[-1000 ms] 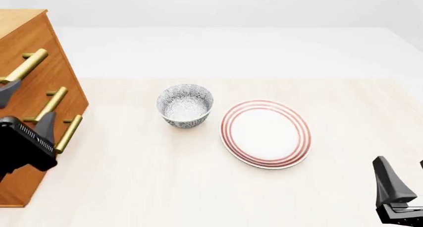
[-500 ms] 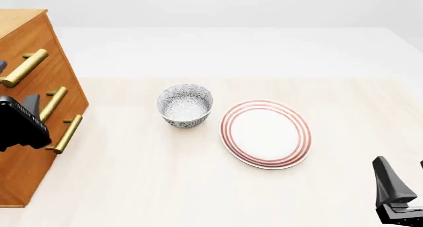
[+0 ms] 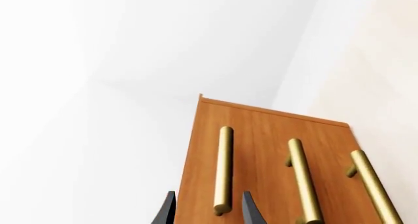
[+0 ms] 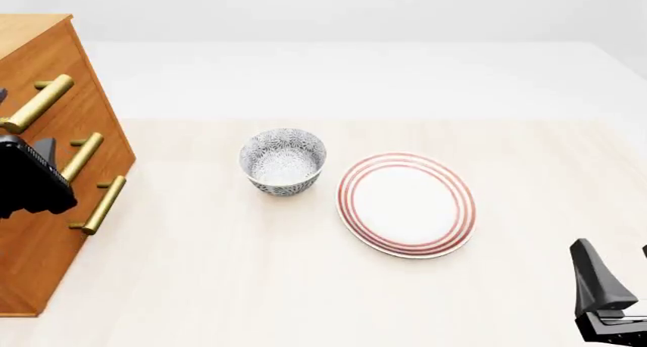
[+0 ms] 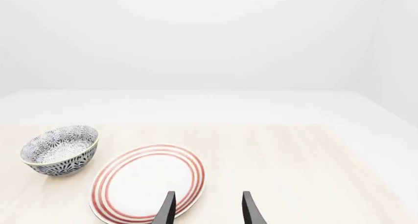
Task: Open the top drawer of the cabinet.
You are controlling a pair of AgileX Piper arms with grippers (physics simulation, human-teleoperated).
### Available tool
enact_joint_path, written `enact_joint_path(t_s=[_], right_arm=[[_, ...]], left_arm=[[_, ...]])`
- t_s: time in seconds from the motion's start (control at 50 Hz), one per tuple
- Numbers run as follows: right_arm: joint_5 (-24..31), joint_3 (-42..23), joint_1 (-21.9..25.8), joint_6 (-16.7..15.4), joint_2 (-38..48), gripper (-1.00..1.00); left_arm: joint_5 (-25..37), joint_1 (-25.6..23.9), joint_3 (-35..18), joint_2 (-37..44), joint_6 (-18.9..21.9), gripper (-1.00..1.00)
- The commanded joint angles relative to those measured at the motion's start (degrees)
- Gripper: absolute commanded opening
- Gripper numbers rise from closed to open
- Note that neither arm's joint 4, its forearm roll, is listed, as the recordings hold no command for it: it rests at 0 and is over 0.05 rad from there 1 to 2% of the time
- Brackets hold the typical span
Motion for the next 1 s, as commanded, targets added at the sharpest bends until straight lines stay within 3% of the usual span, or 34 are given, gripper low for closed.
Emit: enact_joint_path(t_s=[0.02,0.38,1.0], right_arm=[[0.0,0.0,0.0,0.0,0.0,1.00],[0.0,0.0,0.0,0.0,0.0,1.00],[0.0,0.0,0.0,0.0,0.0,1.00]], left_arm=[[-1.9,0.9,-0.6,3.2,-0.4,1.00],[-5.8,2.6,-1.0,8.8,-1.3,1.00],[-7.9,6.4,-2.2,11.6,-2.3,1.00]])
